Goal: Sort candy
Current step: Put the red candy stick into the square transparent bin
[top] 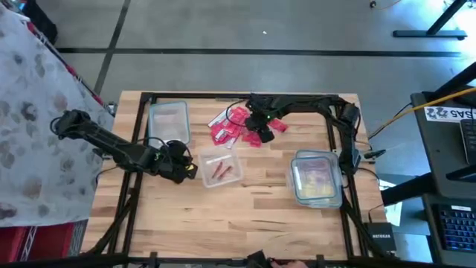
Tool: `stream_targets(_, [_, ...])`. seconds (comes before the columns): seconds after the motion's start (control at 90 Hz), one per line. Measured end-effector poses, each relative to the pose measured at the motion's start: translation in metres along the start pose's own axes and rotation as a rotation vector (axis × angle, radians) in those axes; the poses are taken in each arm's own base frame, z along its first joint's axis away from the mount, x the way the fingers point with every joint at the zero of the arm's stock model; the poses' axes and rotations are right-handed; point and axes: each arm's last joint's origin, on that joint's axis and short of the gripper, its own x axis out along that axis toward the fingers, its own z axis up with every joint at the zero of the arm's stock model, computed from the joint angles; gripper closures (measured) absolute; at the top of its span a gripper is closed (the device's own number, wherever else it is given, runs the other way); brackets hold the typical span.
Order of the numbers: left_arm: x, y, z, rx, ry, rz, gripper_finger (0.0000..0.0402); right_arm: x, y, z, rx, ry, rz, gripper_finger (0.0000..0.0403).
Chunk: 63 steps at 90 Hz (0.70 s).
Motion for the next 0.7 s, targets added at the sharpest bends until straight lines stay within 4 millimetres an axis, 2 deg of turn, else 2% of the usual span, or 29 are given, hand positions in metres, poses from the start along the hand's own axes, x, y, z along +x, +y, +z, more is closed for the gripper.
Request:
stream_targets(0.089, [0.000,0.000,0.000,-0.001,0.000,0.000,0.0402,-0.006,0.000,0.001,0.018,-0.010,-0.007,0.0374])
stream_targets(0.144, [0.000,0.000,0.000,-0.001,0.000,0.000,0.0402,-0.011,0.000,0.001,0.023,-0.012,-0.011,0.0392])
stream_targets(0.467, [0.000,0.000,0.000,-0.003,0.000,-0.001,0.0402,-0.054,0.006,0.014,0.018,-0.081,-0.065,0.0394])
stream_targets(0.567, [0.000,0.000,0.000,-0.003,-0.001,-0.002,0.0402,-0.054,0.008,0.016,0.018,-0.103,-0.041,0.0383])
stream_targets(0.7, [0.000,0.000,0.000,-0.004,-0.001,-0.003,0.0402,-0.041,0.009,0.014,0.025,-0.107,0.020,0.0370])
